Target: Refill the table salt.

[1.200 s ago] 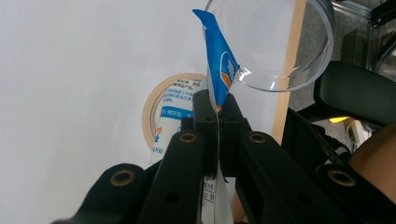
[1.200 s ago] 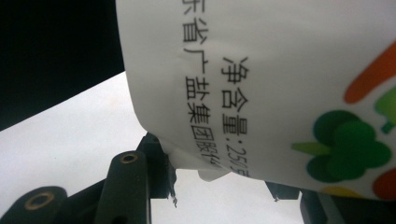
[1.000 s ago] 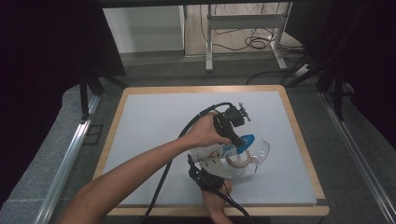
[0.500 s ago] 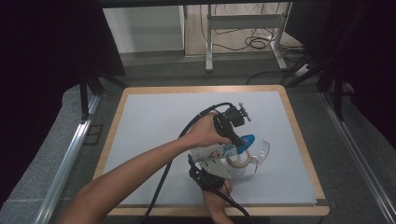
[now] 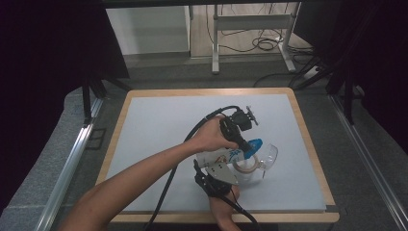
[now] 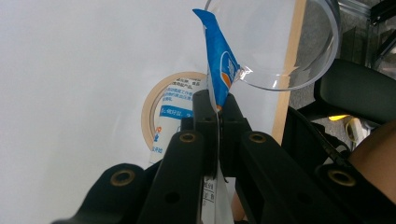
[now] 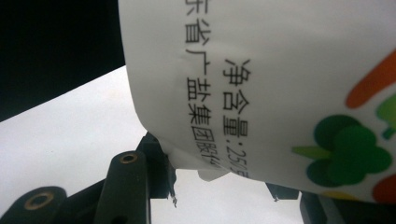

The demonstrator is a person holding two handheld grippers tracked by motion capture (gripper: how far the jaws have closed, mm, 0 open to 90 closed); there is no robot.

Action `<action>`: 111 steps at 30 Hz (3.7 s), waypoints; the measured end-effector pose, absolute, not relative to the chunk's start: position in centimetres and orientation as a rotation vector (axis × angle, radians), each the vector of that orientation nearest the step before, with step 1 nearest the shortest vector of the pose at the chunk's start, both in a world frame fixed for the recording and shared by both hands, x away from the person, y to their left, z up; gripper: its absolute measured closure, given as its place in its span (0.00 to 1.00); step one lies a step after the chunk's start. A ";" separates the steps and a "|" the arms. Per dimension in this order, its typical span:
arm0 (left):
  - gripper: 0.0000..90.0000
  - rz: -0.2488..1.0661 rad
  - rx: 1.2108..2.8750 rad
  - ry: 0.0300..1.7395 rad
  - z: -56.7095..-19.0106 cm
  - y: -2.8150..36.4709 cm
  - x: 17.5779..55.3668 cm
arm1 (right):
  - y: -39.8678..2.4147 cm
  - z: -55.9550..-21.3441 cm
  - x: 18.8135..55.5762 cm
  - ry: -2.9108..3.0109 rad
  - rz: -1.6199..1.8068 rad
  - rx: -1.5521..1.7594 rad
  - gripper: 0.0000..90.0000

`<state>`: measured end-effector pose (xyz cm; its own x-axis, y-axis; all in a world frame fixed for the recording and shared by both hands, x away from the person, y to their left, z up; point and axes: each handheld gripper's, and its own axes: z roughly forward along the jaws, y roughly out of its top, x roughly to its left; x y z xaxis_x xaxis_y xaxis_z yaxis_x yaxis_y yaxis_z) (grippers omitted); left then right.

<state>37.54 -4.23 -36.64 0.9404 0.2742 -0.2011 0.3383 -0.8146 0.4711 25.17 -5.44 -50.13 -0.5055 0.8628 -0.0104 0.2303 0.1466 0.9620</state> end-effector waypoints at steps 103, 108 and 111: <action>1.00 -0.193 2.606 0.421 -36.8 -4.9 37.9 | -5.7 -48.8 25.1 1.841 1.418 1.025 0.60; 1.00 -0.194 2.605 0.421 -36.8 -4.9 37.9 | -5.8 -48.8 25.1 1.840 1.418 1.025 0.60; 1.00 -0.195 2.605 0.419 -36.8 -4.9 37.9 | -5.8 -48.8 25.1 1.840 1.417 1.025 0.60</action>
<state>37.93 -4.92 -36.84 0.9425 0.2583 -0.2118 0.3285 -0.8322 0.4466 25.10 -5.77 -48.83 -0.5265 0.8502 -0.0001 0.2169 0.1345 0.9669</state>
